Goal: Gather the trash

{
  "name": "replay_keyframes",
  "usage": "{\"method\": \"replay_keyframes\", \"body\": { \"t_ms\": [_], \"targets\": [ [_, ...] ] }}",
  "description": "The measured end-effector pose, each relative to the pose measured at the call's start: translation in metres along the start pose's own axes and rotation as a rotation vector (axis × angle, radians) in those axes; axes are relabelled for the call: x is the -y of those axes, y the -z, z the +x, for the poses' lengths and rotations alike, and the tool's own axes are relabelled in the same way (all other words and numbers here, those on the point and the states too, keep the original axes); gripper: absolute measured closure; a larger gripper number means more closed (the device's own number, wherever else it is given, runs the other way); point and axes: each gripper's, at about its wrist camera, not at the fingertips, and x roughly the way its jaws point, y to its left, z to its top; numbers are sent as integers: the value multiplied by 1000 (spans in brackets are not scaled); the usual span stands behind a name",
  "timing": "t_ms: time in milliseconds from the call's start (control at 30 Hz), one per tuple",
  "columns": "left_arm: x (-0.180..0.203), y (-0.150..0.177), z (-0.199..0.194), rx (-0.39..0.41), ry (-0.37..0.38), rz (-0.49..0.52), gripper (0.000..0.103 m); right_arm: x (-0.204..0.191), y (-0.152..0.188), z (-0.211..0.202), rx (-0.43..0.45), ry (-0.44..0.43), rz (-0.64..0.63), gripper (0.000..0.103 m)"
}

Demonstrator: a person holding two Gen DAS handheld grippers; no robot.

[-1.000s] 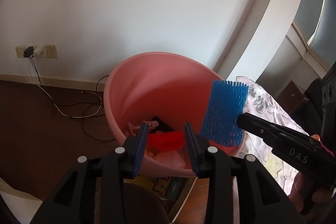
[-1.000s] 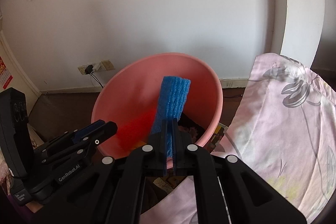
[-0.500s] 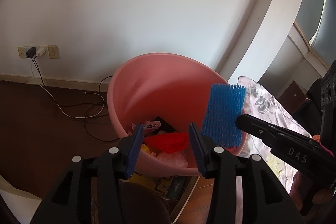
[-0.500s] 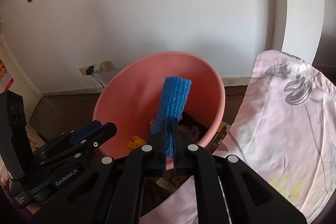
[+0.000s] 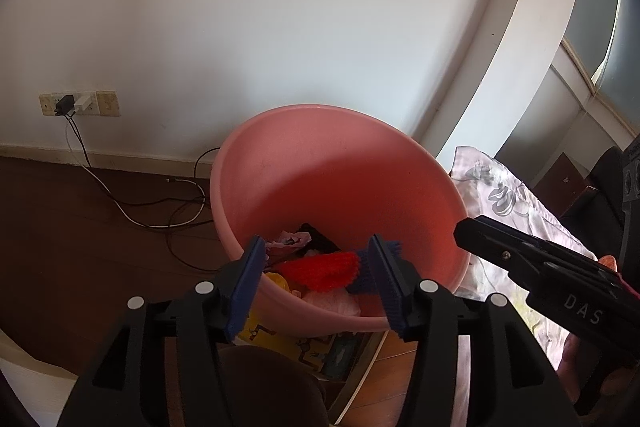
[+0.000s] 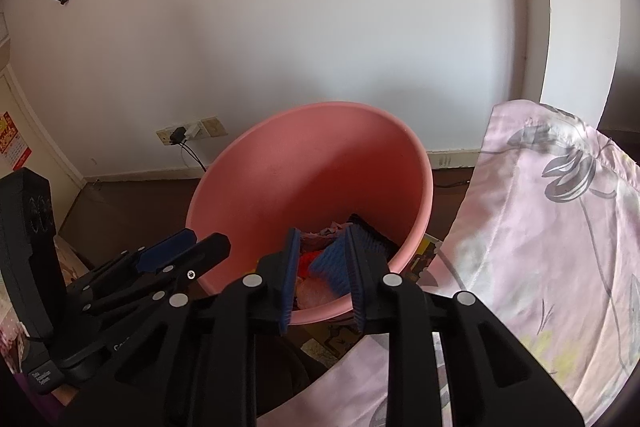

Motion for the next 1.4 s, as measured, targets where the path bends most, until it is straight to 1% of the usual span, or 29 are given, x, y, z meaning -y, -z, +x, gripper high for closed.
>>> {"method": "replay_keyframes", "body": {
  "t_ms": [133, 200, 233, 267, 467, 500, 533, 567, 933, 1100, 1300, 1400],
  "targets": [
    [4, -1, -5, 7, -14, 14, 47, -3, 4, -13, 25, 0, -15, 79],
    [7, -1, -10, 15, -22, 25, 47, -4, 9, -20, 38, -1, -23, 73],
    [8, -2, -12, 18, -25, 28, 46, -5, 9, -23, 48, 1, -27, 66],
    [10, -2, -14, 20, -27, 31, 45, -5, 11, -26, 57, 7, -33, 64],
    [19, -1, -33, 56, -56, 49, 45, -6, 19, -45, 83, 41, -62, 62],
    [20, -1, -37, 62, -63, 51, 45, -6, 21, -49, 88, 49, -66, 60],
    [22, 0, -41, 70, -72, 54, 45, -7, 23, -52, 94, 57, -69, 55],
    [24, 0, -45, 76, -79, 55, 45, -8, 24, -55, 101, 63, -73, 54],
    [41, 9, -80, 132, -138, 82, 45, -14, 38, -83, 142, 105, -100, 53],
    [47, 13, -88, 144, -145, 98, 45, -20, 45, -96, 162, 115, -112, 53],
    [52, 17, -96, 154, -161, 112, 45, -22, 51, -104, 167, 124, -105, 52],
    [55, 19, -101, 158, -165, 114, 45, -22, 54, -110, 180, 133, -104, 48]
  ]
}}
